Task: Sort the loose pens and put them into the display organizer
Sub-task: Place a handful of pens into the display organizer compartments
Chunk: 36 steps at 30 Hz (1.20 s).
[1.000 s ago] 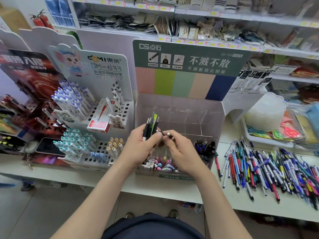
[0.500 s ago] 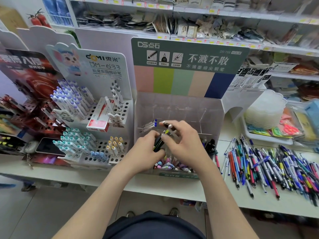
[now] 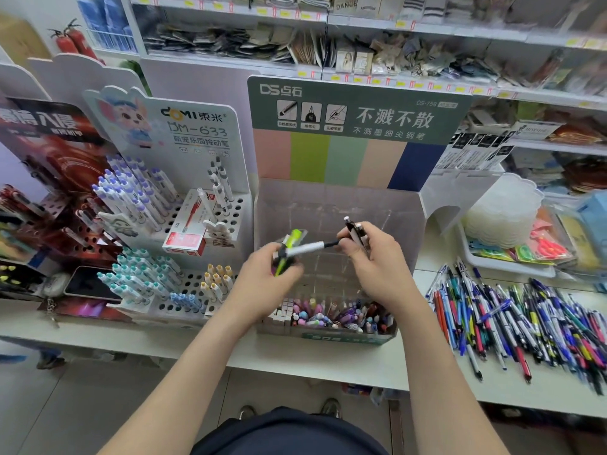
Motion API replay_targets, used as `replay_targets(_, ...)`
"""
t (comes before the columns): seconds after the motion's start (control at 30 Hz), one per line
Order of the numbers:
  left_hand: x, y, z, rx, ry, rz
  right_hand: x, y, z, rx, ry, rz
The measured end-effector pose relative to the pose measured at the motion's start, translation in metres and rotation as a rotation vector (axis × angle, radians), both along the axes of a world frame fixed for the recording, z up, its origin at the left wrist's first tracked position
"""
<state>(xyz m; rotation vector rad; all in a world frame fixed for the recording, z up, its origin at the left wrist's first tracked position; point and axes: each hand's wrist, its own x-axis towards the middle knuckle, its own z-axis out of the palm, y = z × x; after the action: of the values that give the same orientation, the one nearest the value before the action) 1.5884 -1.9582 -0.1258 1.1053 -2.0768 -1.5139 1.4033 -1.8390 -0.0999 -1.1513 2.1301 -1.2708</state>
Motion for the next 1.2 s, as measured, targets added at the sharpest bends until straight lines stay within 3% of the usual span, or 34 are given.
replay_targets(0.13,0.0,-0.001,0.01,0.252,0.324,0.209,0.004,0.001,-0.002,-0.098,-0.228,-0.141)
replay_targets(0.23,-0.006,0.002,0.016,0.313,0.49,0.263,0.013,0.002,-0.011,-0.039,-0.381,0.044)
replay_targets(0.33,-0.01,0.004,0.021,0.385,0.583,0.296,0.017,0.001,-0.019,0.026,-0.341,0.172)
replay_targets(0.43,-0.01,0.003,0.024,0.322,0.531,0.27,0.023,-0.001,-0.021,0.15,-0.135,0.236)
replay_targets(0.53,-0.01,0.0,0.027,0.244,0.445,0.245,0.031,-0.007,-0.019,0.129,-0.083,0.192)
replay_targets(0.7,-0.011,0.001,0.031,-0.026,0.311,0.129,0.049,-0.025,-0.009,-0.109,-0.444,0.223)
replay_targets(0.8,-0.003,-0.006,0.024,-0.224,0.204,0.12,0.044,-0.033,-0.006,-0.138,-0.422,0.141)
replay_targets(0.97,0.011,-0.013,0.012,-0.274,0.105,0.121,0.034,-0.059,0.018,-0.328,-0.403,-0.144)
replay_targets(1.2,0.021,-0.019,-0.002,-0.235,0.092,0.281,0.025,-0.118,0.046,-0.461,-0.058,-0.277)
